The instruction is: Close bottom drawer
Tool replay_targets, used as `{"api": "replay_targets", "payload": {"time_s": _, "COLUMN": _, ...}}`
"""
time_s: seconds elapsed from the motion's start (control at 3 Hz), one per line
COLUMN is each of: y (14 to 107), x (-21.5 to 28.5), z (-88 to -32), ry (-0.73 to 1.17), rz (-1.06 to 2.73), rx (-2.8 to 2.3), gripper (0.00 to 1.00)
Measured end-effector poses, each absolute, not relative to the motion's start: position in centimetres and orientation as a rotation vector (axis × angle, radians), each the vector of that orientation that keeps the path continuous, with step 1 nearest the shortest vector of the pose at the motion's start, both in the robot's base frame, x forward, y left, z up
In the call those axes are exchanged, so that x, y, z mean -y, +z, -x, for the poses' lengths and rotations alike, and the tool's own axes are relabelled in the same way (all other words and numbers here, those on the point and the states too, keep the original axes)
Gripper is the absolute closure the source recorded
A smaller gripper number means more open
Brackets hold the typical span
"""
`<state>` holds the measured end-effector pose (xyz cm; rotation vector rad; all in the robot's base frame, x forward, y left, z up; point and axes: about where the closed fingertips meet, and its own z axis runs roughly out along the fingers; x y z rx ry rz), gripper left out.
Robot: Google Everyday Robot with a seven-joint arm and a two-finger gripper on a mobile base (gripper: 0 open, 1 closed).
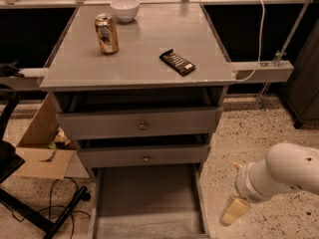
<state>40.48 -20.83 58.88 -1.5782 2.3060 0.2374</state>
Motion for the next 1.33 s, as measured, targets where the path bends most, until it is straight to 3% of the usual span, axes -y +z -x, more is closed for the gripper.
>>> {"api": "replay_targets", "payload": {"time_s": 0.33, "y": 58.9, "x": 20.8, "z": -40.5, "ry": 0.235, "rz": 1.58, "rx": -2.305, "gripper": 0.0}}
{"api": "replay_targets", "payload": {"time_s": 0.67, "y": 55.1, "x": 21.4, "z": -40.7, "ry": 0.25, "rz": 1.584, "rx": -2.332, "gripper": 0.15}}
{"api": "replay_targets", "payload": {"time_s": 1.33, "y": 40.1, "x": 26.3, "z": -38.3, "ry": 0.311, "rz": 1.478, "rx": -2.444, "gripper": 0.62}}
